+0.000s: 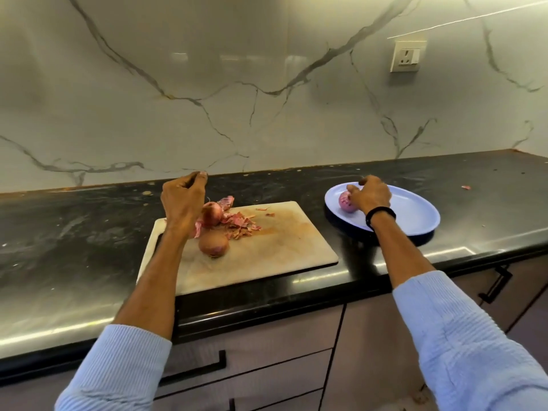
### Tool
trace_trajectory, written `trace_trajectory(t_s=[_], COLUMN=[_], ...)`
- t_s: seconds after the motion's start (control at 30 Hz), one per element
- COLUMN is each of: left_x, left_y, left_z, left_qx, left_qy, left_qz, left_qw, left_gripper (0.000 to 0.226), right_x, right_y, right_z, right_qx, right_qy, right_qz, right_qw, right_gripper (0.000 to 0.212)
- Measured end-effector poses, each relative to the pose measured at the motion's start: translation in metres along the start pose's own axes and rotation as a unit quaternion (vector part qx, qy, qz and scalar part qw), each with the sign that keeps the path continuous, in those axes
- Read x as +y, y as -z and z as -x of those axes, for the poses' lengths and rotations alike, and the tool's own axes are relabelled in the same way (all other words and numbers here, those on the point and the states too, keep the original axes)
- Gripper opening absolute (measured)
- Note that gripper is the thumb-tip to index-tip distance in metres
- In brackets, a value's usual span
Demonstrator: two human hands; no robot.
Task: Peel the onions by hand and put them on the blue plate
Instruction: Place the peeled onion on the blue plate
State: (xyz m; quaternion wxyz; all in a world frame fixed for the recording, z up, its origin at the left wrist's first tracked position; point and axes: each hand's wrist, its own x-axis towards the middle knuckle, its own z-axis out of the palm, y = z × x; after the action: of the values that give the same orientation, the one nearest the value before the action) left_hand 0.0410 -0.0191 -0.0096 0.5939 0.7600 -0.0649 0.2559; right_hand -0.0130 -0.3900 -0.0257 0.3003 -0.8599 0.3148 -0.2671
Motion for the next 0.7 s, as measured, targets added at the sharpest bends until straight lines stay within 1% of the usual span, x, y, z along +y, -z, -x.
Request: trace_trajectory(t_s=[0.07, 0.13, 0.2, 0.3, 0.4, 0.47, 0.53, 0.6, 0.7], left_x=[-0.001, 0.0, 0.001, 0.0, -0.001, 0.0, 0.002, 0.002, 0.002], left_y=[0.002, 0.004, 0.005, 0.009, 0.013, 0.015, 0.018, 0.02, 0.02], left_z=[-0.002, -0.003, -0.005, -0.007, -0.009, -0.01, -0.01, -0.01, -0.009], left_qx=[0.008, 0.014, 0.022, 0.026, 0.036, 0.052, 0.074, 0.088, 0.089], left_qy=[0.019, 0.036, 0.048, 0.081, 0.124, 0.15, 0.169, 0.179, 0.187], left_qz=[0.013, 0.024, 0.034, 0.061, 0.109, 0.141, 0.169, 0.177, 0.179], left_qw=[1.0, 0.999, 0.998, 0.995, 0.986, 0.977, 0.968, 0.964, 0.962], left_gripper=[0.018, 0.021, 0.022, 0.029, 0.039, 0.042, 0.041, 0.039, 0.039], right_x=[-0.013, -0.037, -0.067, -0.111, -0.148, -0.168, -0.182, -0.189, -0.19], right_y=[0.0, -0.002, -0.011, -0.031, -0.059, -0.075, -0.09, -0.103, -0.115], right_z=[0.007, 0.021, 0.04, 0.07, 0.095, 0.109, 0.119, 0.124, 0.127], right_qx=[0.037, 0.036, -0.015, -0.125, -0.241, -0.288, -0.325, -0.356, -0.367], right_qy=[0.029, 0.086, 0.139, 0.215, 0.287, 0.32, 0.346, 0.358, 0.355], right_qz=[-0.013, -0.043, -0.074, -0.09, -0.064, -0.033, 0.003, 0.042, 0.06], right_qw=[0.999, 0.995, 0.987, 0.964, 0.925, 0.902, 0.88, 0.862, 0.858], right_gripper=[0.036, 0.029, 0.026, 0.026, 0.036, 0.048, 0.06, 0.067, 0.079])
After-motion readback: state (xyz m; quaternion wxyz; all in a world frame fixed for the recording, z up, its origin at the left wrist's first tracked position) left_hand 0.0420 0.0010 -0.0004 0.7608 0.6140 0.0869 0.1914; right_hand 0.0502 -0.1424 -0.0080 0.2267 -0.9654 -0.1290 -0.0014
